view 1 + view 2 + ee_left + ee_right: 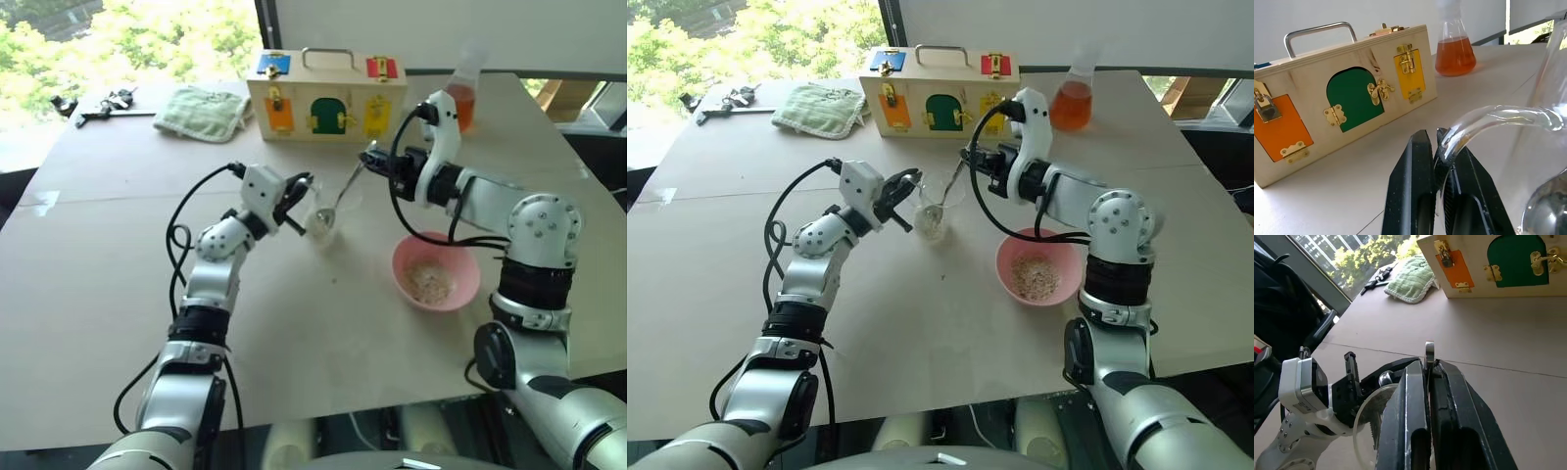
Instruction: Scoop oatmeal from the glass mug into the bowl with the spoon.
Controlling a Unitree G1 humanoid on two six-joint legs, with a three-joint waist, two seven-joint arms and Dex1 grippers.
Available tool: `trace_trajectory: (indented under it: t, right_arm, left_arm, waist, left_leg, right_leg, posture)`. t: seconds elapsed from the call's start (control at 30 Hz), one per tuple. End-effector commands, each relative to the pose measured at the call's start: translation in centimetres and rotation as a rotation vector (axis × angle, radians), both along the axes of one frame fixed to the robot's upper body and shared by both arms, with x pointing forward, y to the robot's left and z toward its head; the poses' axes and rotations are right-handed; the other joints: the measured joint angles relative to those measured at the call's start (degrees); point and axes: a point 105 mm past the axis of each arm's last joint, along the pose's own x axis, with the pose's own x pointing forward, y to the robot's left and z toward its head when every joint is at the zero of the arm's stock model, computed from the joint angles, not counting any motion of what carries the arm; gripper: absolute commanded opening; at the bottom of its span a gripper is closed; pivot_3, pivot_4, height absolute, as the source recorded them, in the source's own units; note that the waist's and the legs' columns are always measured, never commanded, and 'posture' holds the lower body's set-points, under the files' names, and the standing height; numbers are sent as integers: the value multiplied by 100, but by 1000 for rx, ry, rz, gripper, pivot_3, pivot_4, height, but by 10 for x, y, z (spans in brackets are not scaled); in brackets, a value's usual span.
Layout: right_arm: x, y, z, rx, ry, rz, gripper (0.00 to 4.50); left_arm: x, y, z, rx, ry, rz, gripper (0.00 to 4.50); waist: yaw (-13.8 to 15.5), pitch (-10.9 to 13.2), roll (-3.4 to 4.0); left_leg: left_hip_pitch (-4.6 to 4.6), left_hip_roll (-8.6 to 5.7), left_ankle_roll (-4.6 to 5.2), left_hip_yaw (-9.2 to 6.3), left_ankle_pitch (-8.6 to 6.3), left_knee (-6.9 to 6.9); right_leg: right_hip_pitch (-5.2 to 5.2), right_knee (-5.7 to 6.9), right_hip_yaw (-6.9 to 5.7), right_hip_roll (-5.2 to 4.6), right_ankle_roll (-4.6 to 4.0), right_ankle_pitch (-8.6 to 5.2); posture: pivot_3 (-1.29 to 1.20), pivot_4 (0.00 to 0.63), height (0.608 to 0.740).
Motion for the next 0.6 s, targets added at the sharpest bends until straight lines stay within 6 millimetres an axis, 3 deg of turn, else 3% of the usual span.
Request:
trace_trajectory:
  t: [0.03,0.23,0.6]
  right_arm:
    - [2,-14,15,70,2,-59,0]
    - [5,-30,16,131,51,-124,0]
    - [11,-55,19,237,117,-243,0]
  left_arm:
    - [1,0,7,26,-41,-7,46]
    - [4,1,0,39,-32,3,46]
    - [9,-3,-4,-98,-1,38,46]
  waist:
    - [-1,0,0]
    - [-4,-1,1]
    - [8,-5,5]
  left_leg:
    - [0,0,0,0,0,0]
    - [2,0,-1,0,1,0]
    - [3,-3,-1,0,2,1]
  right_leg:
    - [0,1,0,0,0,0]
    - [0,2,1,0,0,0]
    - [0,3,3,-3,0,0]
  posture:
    - [0,150,740]
    - [0,150,740]
    - [0,150,740]
